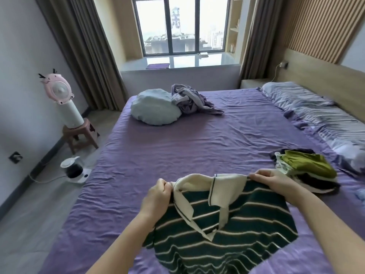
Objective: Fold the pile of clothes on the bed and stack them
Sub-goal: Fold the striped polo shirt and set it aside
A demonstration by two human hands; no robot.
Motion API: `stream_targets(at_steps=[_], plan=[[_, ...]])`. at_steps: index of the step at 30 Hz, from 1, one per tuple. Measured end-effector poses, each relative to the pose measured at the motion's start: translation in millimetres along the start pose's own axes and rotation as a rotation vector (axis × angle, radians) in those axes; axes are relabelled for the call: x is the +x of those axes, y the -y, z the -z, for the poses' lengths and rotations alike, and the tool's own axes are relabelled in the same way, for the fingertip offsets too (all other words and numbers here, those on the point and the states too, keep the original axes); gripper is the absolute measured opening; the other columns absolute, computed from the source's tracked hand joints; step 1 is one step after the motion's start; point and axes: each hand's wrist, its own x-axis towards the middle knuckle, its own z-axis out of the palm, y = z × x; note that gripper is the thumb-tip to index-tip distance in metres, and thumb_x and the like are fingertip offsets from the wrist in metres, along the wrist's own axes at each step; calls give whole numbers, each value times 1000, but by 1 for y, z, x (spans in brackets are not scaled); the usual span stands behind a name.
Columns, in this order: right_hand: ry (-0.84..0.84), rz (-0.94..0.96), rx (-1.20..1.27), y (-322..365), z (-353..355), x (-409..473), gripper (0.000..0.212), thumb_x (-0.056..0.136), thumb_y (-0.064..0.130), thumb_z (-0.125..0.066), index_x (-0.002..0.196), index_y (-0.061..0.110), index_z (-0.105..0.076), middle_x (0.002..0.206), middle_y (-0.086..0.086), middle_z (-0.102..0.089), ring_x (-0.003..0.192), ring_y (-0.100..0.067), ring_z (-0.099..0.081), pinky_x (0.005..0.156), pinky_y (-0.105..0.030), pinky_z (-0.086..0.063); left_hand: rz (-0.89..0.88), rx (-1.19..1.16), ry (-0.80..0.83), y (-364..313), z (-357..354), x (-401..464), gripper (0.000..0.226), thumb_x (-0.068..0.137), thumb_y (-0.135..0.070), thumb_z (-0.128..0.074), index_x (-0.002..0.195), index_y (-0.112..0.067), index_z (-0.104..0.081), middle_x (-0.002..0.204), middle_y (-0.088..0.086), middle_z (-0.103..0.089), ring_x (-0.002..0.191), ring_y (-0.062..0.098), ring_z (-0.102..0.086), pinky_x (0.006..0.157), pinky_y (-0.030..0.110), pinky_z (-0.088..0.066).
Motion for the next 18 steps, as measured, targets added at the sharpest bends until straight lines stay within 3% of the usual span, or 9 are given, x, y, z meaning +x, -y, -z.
stream_targets(at_steps=[4,7,9,11,13,15,18], plan=[[44,-38,-145,-47,-36,67,16,90,31,-63,92,17,-70,89,-4,-70,86,-19,-65,73,-29,-49,214,12,299,34,-60,39,26,96,-46,-46,99,-22,-54,94,-8,-57,86,8,-54,72,28,-41],[70,-63,-209,-85,-54,115,12,89,26,-65,88,15,-70,87,-3,-69,84,-18,-63,75,-28,-47,343,-119,438,57,-97,64,30,74,-44,-60,94,-21,-58,97,-5,-60,87,9,-56,71,26,-44],[87,-64,-251,-105,-60,144,10,89,25,-66,89,15,-69,88,-1,-68,85,-15,-62,74,-25,-45,399,-115,470,70,-113,82,35,65,-37,-58,97,-21,-58,98,-5,-61,88,9,-59,75,28,-49],[123,-62,-290,-121,-60,170,8,90,24,-64,95,19,-68,94,2,-67,87,-10,-61,76,-22,-46,418,-93,525,83,-127,101,28,74,-20,-59,102,-23,-58,99,-5,-64,90,10,-63,83,32,-54],[128,-39,-327,-133,-58,194,9,93,24,-60,100,23,-65,99,4,-67,89,-8,-60,79,-22,-47,390,-93,554,94,-137,118,18,79,-12,-66,91,-26,-64,89,-6,-71,84,9,-68,84,33,-56],[116,-4,-394,-144,-55,217,13,95,26,-56,106,24,-62,102,5,-66,92,-11,-61,82,-28,-48,358,-87,518,100,-144,133,12,81,-19,-70,81,-31,-69,81,-10,-73,78,6,-68,76,29,-56],[101,21,-585,-156,-52,247,15,100,36,-43,108,28,-52,96,7,-66,83,-13,-60,67,-31,-46,314,-25,403,102,-150,156,9,84,-32,-70,78,-35,-64,76,-14,-68,72,1,-63,62,17,-47]])
